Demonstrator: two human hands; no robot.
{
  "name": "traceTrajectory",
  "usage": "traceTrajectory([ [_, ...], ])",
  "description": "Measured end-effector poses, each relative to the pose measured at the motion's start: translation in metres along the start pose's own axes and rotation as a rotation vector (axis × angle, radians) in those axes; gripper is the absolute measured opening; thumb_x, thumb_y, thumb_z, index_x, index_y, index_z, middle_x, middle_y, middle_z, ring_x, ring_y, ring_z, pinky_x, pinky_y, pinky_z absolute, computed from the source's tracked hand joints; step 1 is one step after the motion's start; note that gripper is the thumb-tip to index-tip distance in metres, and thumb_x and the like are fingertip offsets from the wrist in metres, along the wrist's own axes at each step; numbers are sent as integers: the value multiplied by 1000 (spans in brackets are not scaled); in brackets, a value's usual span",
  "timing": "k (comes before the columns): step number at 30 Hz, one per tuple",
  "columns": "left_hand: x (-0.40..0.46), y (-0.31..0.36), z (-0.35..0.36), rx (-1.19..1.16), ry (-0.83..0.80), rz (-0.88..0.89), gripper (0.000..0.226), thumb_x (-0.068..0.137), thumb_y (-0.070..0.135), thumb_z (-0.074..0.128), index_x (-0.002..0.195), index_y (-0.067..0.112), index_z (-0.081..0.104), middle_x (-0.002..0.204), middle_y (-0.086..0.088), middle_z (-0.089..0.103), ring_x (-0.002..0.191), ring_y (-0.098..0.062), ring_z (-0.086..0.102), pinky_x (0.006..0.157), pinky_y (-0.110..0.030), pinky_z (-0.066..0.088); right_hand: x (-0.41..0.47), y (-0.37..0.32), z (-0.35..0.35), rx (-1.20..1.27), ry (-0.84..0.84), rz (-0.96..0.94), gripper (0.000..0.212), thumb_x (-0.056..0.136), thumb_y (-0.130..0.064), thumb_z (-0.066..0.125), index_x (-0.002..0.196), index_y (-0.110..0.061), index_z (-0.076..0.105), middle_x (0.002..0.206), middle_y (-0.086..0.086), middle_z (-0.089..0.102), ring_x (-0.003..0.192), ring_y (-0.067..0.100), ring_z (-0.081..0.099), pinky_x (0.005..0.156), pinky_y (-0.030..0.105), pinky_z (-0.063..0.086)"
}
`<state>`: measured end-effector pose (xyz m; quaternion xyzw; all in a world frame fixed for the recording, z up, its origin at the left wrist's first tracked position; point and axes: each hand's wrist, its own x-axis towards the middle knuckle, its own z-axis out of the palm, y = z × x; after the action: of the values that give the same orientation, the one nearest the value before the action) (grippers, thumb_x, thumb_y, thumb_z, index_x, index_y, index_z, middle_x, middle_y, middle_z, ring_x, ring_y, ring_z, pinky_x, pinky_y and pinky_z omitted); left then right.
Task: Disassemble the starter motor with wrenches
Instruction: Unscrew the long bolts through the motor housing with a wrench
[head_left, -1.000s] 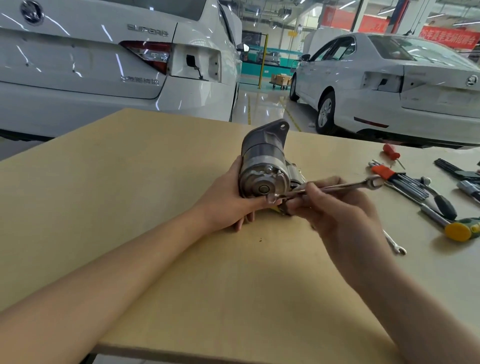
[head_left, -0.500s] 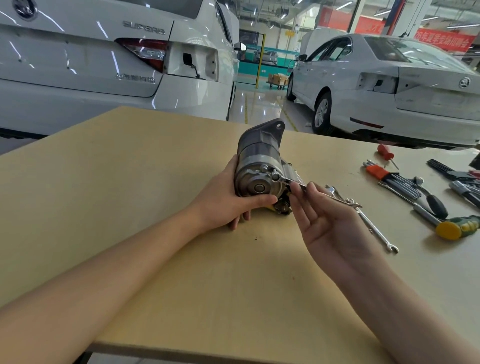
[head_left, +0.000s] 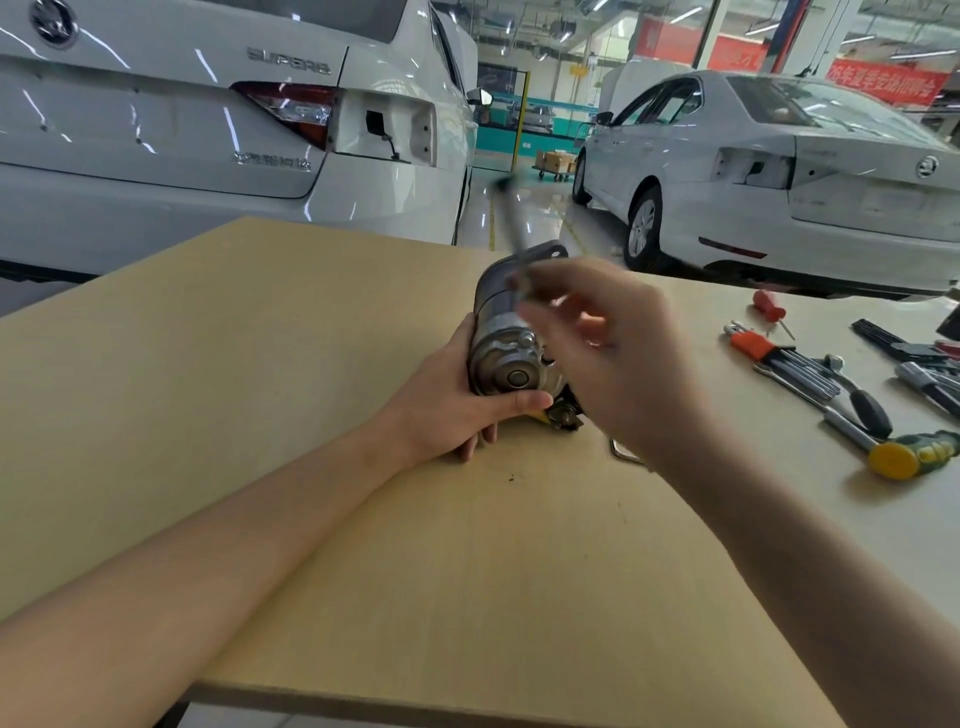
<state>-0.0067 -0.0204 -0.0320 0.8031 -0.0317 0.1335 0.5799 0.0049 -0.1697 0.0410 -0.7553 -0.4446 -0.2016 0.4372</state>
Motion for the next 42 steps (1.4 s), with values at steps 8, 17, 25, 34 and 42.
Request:
traceTrajectory([
  [8,-2,-5,-2,167,16,10,40,66,37,56,85,3,47,35,5,51,33,-19,49,40,-21,40,-16,3,1,-412,-288,-500,16,93,-3,57,104,-4,67,95,7,62,89,21,57,79,31,48],
  [17,0,-1,-1,23,10,35,72,76,28,82,133,25,38,52,1,62,32,-14,50,34,-21,38,-56,19,0,1204,227,693,11,75,-5,60,70,-5,69,73,14,70,72,22,72,65,24,56],
  [25,-1,0,0,16,23,24,69,73,29,83,129,23,42,53,-3,62,30,-16,49,33,-22,38,-49,23,1,1340,337,803,13,70,-2,62,63,-7,71,75,12,73,76,19,74,64,22,57],
  [34,-1,1,0,17,23,14,71,73,33,82,131,27,41,58,-12,62,31,-20,45,36,-26,40,-54,31,0,1239,306,684,6,73,-3,64,78,-5,62,81,14,72,87,26,73,71,27,57],
  [42,-1,0,0,13,18,12,81,62,48,80,131,30,41,57,-11,62,33,-22,44,35,-25,39,-32,18,-9,440,253,311,15,87,0,64,88,-15,59,73,-1,68,63,9,66,57,18,52],
])
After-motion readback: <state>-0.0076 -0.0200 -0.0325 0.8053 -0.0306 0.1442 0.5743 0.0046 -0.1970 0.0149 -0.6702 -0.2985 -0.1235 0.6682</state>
